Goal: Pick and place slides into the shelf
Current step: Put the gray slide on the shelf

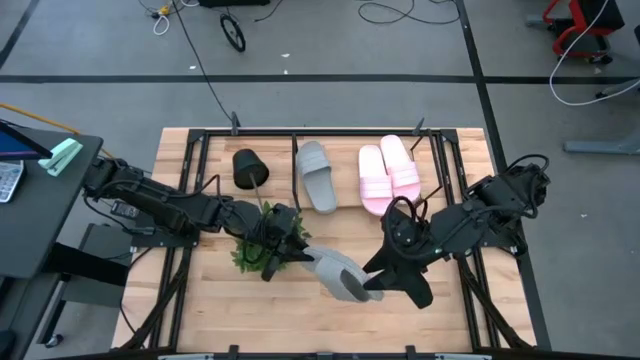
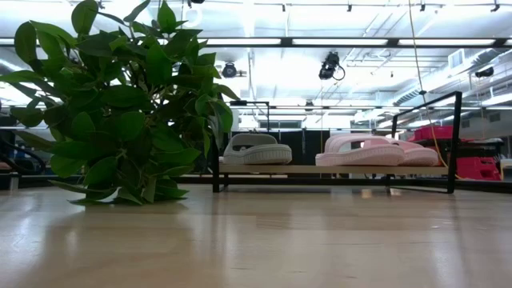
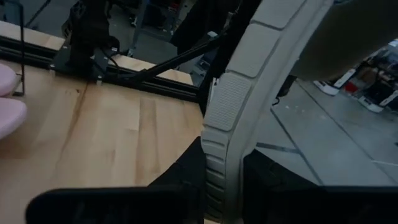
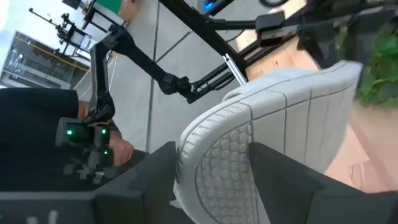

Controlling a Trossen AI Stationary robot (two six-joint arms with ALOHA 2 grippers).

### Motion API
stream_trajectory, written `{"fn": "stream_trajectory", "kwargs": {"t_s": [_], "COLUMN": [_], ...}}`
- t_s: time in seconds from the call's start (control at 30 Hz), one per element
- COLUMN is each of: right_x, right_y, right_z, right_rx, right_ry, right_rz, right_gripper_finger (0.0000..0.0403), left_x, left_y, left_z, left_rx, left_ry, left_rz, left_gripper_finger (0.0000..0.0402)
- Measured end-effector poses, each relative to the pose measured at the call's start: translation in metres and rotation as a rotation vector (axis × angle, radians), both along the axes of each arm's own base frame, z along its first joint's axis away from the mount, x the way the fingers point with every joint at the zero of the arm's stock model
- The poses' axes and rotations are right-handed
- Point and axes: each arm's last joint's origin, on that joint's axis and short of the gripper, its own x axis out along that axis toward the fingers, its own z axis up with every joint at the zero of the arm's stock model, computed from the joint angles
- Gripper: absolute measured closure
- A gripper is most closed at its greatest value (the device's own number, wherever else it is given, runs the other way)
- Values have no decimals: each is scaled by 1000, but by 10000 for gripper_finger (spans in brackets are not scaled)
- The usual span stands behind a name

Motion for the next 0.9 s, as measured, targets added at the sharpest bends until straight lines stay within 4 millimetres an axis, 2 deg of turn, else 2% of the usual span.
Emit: {"fn": "stream_trajectory", "kwargs": {"t_s": [0.23,0.4,0.53,0.73,0.9], "right_x": [-15,-40,-63,-88,-101], "right_y": [-24,-48,-64,-87,-104], "right_z": [9,14,19,28,35], "right_rx": [-89,-231,-352,-479,-563], "right_ry": [-20,4,6,-24,-59], "right_rz": [-57,-174,-253,-318,-285], "right_gripper_finger": [200,212,221,230,236], "left_x": [-4,-6,-6,1,8], "left_y": [-13,-19,-17,0,23], "left_z": [2,3,3,10,15], "left_rx": [-53,-79,-142,-341,-481], "left_ry": [5,4,19,-30,-101], "left_rz": [-35,-24,50,268,455], "left_gripper_finger": [336,343,343,343,344]}}
